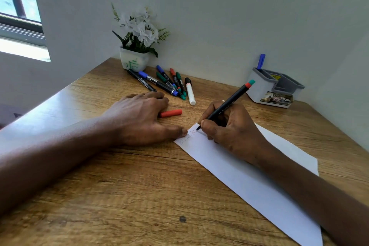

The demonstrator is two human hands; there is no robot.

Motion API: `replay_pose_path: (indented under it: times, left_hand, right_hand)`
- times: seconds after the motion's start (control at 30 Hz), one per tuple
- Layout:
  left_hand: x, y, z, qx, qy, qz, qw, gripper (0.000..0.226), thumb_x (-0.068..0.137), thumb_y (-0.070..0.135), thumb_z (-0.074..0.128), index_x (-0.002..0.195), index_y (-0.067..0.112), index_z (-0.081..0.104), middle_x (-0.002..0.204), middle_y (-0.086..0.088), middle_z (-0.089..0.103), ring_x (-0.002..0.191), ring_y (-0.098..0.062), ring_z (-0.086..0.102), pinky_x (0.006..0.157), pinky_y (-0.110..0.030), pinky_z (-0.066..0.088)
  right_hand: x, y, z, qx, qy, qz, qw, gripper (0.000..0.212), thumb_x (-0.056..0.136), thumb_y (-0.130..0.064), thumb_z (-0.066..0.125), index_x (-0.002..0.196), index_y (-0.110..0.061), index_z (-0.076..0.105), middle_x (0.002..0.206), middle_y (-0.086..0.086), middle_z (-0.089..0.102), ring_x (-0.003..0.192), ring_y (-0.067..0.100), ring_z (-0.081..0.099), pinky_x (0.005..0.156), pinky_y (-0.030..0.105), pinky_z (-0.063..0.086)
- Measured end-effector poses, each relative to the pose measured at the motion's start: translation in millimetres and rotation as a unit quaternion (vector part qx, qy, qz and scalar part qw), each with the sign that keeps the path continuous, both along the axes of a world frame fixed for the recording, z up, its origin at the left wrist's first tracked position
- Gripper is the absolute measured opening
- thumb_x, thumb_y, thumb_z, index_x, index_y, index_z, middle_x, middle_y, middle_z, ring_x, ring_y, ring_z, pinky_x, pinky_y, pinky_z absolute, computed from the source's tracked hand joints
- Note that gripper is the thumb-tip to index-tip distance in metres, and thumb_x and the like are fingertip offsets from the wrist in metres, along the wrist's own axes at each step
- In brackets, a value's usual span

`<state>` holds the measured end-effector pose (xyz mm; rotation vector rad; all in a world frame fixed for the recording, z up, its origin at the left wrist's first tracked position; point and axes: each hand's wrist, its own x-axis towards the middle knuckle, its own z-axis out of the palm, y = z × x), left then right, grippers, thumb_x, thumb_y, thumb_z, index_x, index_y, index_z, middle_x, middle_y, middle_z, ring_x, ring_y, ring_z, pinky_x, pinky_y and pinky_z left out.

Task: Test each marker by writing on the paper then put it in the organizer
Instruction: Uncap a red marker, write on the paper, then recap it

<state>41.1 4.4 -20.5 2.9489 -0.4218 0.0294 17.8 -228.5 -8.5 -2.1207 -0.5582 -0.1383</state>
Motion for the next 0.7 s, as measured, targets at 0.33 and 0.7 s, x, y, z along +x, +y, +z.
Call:
replay_pose_path:
  times: [0.33, 0.7]
  left_hand:
    - [-0.6, -0.3, 1.8, 0.004, 0.006, 0.001, 1.000, 0.124, 0.055, 0.106, 0.026, 0.157, 0.034, 0.028, 0.168, 0.009, 0.017, 0.149, -0.016, 0.028, 0.113, -0.042, 0.032]
    - [-2.2, -0.7, 2.8, 0.003, 0.007, 0.000, 1.000, 0.119, 0.059, 0.104, 0.029, 0.156, 0.035, 0.029, 0.168, 0.009, 0.018, 0.149, -0.017, 0.028, 0.113, -0.042, 0.032]
  right_hand:
    - [0.9, -0.1, 0.1, 0.005, 0.000, -0.010, 1.000, 0.008, 0.086, -0.006, 0.069, 0.080, -0.010, 0.071, 0.061, -0.003, 0.069, 0.058, 0.007, 0.067, 0.059, 0.018, 0.051]
    - [3.1, -1.2, -2.0, 0.002, -0.012, -0.031, 0.999, 0.004, 0.080, -0.021, 0.069, 0.078, -0.018, 0.071, 0.068, 0.001, 0.071, 0.062, 0.009, 0.068, 0.062, 0.025, 0.054]
